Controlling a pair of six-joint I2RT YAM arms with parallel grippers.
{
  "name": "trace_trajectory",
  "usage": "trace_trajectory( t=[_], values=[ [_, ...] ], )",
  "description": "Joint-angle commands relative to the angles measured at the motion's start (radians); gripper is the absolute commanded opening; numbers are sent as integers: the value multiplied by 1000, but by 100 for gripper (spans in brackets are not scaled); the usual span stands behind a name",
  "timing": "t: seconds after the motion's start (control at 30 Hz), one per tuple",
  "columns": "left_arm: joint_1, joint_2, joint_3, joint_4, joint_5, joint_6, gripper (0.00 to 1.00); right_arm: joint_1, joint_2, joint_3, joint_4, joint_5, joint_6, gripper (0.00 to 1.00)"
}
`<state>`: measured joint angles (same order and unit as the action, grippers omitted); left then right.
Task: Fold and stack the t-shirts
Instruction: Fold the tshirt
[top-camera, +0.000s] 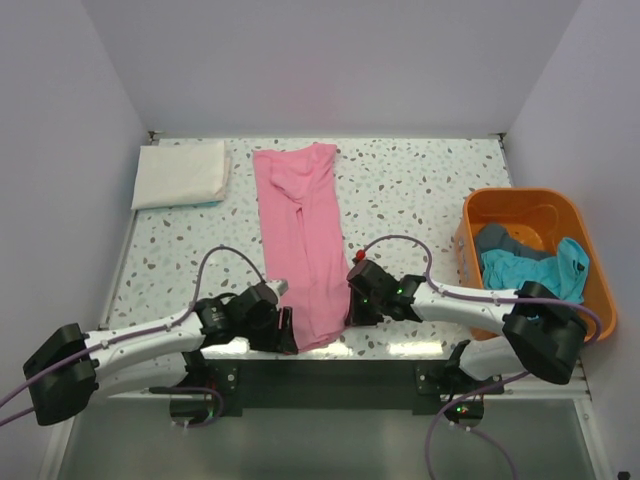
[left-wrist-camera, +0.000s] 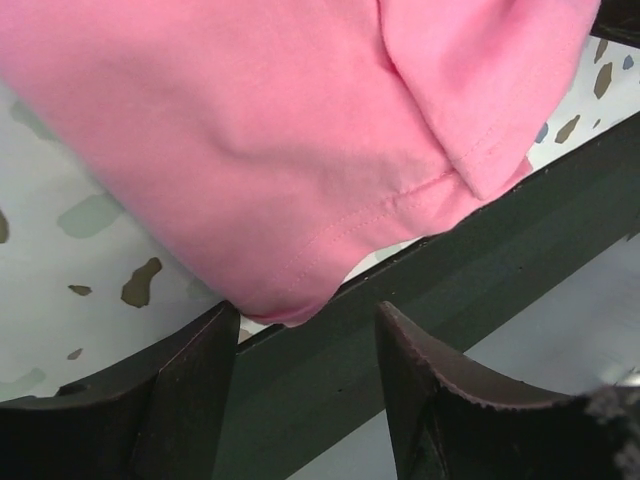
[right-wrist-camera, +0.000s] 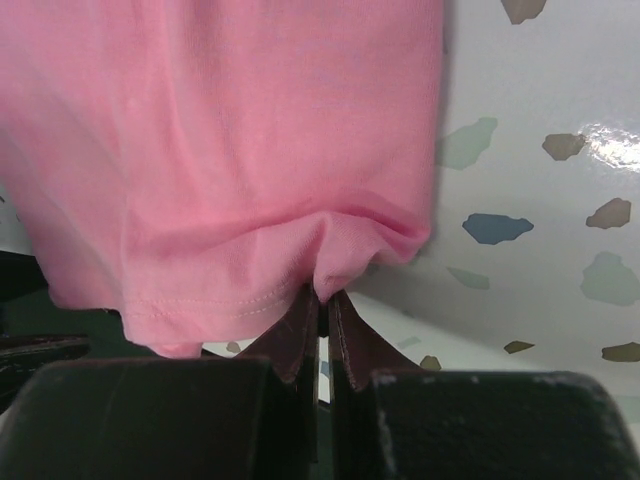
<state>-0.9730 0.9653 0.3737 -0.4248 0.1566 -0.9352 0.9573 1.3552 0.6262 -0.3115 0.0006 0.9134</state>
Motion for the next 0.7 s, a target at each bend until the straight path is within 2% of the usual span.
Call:
trace_trajectory(
  t=[0.0,0.03,0.07,0.13,0.17,0.2,0.3,0.43,0.53,0.67],
  values=[
    [-29,49,-45,38,-29,-36,60,3,12,-2,37,-13,28,0],
    [-29,68,-47,46,-40,-40,56,3,12,-3,38,-16,30,0],
    [-30,81,-45,49,-49,-51,43,3,10,-3,38,-17,33,0],
    [-30,111,-26,32,-74,-48,25,3,4,-3,31,-13,31,0],
    [-30,119,-15,15,-86,-41,3,3,-1,-2,26,-8,33,0],
    [-30,124,10,-33,-132,-42,0,3,-5,4,14,-4,28,0],
    [-30,122,63,-113,-208,-48,0,1,-14,33,-17,35,10,0],
    [-30,76,163,-138,-229,-24,0,1,-13,114,-60,97,-45,0],
    [-24,73,246,-167,-327,-10,0,-2,-1,205,-97,175,-71,0],
    [72,137,330,-163,-361,67,0,-40,44,317,-106,222,-99,0]
  ],
)
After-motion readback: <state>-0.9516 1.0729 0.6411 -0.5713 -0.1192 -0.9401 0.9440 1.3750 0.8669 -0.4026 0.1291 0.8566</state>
